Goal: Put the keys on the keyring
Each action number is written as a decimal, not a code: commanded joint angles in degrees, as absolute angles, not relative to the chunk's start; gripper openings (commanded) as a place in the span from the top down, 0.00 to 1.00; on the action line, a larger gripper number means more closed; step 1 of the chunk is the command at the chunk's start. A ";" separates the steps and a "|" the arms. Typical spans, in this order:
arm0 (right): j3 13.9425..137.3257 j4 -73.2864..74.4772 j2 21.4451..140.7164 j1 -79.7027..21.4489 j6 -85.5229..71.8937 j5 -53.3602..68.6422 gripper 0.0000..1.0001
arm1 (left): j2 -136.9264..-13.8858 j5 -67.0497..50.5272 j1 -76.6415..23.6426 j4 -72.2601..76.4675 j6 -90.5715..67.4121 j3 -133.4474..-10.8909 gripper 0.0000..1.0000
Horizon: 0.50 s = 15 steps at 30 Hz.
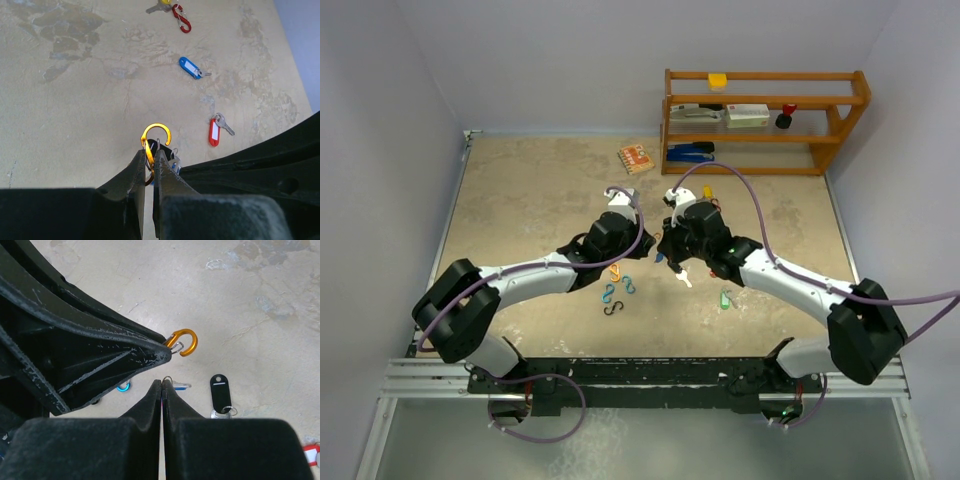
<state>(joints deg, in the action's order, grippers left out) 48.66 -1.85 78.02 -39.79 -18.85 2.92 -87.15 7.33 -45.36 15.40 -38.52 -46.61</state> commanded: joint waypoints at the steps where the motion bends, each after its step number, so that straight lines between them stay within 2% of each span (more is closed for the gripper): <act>1: 51.41 -5.07 78.21 -39.48 -19.38 4.59 1.00 | -85.14 4.39 -44.91 18.72 -39.36 -47.18 1.00; 15: 54.34 -4.43 78.75 -38.46 -19.12 4.31 1.00 | -84.96 3.04 -44.91 18.20 -38.59 -46.89 1.00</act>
